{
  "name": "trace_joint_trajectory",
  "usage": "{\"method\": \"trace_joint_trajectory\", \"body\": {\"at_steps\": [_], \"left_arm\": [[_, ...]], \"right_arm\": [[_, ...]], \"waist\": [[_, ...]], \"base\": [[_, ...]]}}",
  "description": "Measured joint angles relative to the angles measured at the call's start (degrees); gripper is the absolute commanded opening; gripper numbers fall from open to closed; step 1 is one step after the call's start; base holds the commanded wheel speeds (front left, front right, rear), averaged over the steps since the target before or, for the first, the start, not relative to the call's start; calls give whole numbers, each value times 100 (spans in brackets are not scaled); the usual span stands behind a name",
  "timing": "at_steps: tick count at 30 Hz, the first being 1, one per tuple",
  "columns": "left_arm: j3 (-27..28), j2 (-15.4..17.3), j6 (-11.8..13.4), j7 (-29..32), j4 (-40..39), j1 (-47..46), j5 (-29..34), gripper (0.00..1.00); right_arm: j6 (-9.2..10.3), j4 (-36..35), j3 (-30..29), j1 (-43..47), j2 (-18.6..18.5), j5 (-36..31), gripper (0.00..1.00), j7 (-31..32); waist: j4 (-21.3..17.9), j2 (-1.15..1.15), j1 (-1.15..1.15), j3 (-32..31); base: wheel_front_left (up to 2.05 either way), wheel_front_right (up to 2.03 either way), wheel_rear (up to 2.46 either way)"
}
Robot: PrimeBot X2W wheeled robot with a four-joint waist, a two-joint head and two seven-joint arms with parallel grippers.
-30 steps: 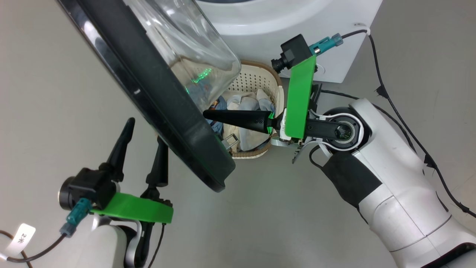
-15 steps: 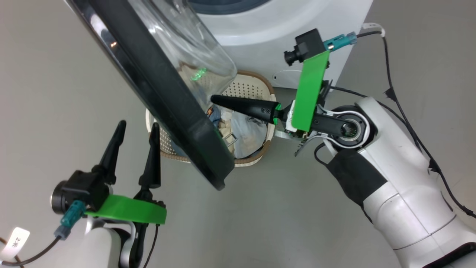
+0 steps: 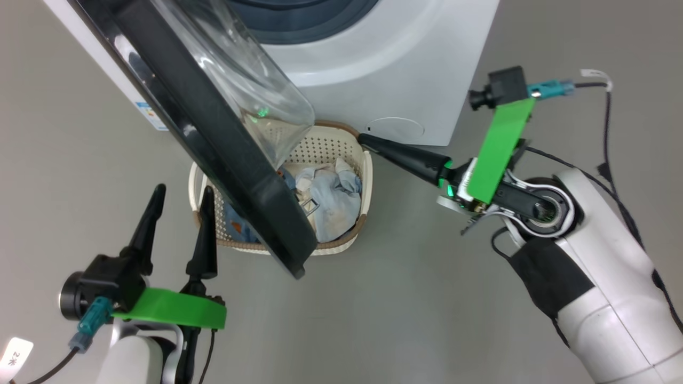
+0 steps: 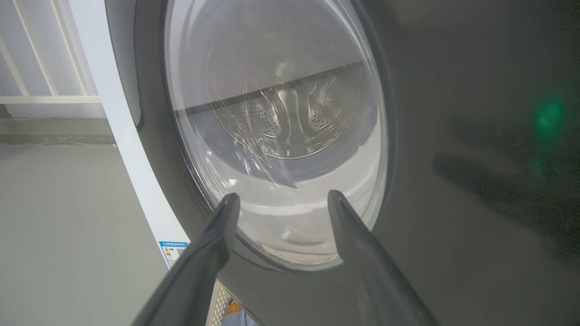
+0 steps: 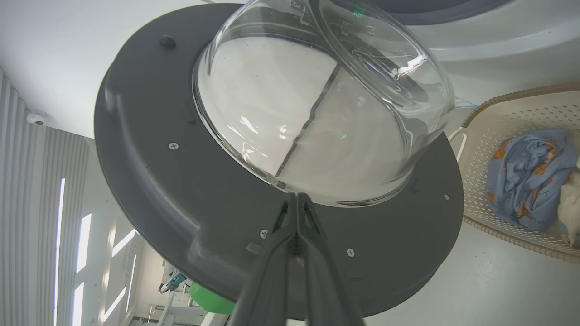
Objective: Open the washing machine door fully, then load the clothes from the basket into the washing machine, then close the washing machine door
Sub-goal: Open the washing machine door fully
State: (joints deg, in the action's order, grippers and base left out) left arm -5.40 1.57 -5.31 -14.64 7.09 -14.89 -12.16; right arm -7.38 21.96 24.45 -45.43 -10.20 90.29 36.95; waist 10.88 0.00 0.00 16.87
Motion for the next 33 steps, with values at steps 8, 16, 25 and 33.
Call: {"method": "trace_joint_trajectory", "body": {"at_steps": [8, 16, 25, 33], "left_arm": [[133, 3, -57, 0, 47, 105, 65, 100], [158, 3, -62, 0, 89, 107, 38, 100], [230, 4, -109, 0, 104, 204, 43, 100], [360, 7, -111, 0, 102, 385, 87, 100]], "right_arm": [[0, -472, -227, 449, -208, -235, 100, -449], [0, -1137, -506, 883, -304, -859, 100, -1094], [0, -1814, -860, 1379, -492, -2139, 100, -2117], [0, -1987, -1039, 1978, -493, -3386, 100, -2975]], "waist": [[-194, 0, 0, -101], [-344, 0, 0, -151], [-430, 0, 0, -252], [-539, 0, 0, -371]], "base": [[0, 0, 0], [0, 0, 0], [0, 0, 0], [0, 0, 0]]}}
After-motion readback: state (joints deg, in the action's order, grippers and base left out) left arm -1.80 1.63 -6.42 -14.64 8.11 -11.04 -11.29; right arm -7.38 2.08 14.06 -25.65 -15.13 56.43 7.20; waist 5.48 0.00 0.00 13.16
